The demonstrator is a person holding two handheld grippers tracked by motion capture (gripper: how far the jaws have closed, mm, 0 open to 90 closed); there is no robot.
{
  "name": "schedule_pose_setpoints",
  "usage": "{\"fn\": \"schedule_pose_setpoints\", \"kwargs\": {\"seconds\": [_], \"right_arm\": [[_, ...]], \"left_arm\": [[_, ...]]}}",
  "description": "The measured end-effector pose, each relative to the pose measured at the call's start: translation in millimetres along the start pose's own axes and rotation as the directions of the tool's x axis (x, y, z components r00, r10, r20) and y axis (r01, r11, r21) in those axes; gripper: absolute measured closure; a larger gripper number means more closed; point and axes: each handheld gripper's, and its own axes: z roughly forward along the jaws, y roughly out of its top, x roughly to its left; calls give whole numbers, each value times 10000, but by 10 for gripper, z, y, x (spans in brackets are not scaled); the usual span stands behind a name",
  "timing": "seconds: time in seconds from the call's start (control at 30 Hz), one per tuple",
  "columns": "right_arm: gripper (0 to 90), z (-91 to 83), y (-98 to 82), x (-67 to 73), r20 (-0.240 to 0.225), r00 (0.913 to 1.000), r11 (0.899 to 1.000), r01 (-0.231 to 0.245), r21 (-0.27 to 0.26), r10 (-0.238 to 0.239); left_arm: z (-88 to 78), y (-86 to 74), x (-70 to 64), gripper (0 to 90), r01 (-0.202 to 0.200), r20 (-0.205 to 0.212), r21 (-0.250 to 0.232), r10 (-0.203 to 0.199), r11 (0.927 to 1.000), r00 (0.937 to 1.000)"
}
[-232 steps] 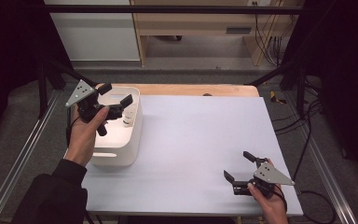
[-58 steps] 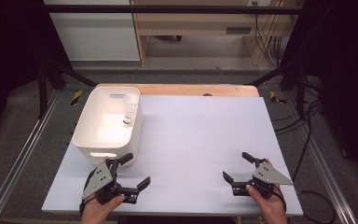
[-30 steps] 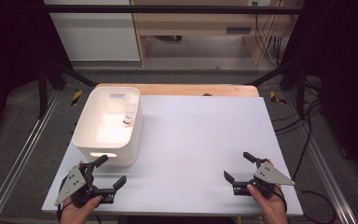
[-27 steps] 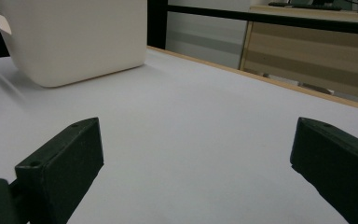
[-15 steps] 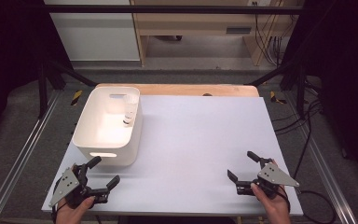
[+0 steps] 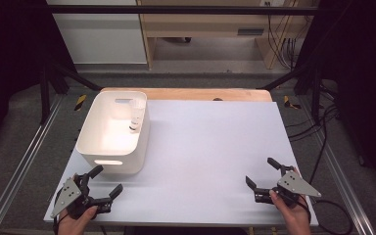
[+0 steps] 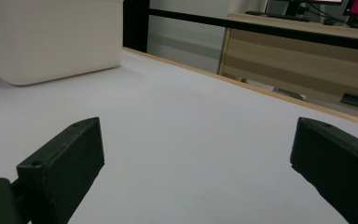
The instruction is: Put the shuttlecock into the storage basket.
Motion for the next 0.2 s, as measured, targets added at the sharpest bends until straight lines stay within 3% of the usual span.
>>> {"fn": "schedule_pose_setpoints", "kwargs": {"seconds": [0.2], "right_arm": [[29, 22, -33, -21, 166, 9998, 9999, -78, 135, 76]], "left_arm": [[7, -6, -5, 39, -81, -82, -99, 80, 9999, 9999]]}}
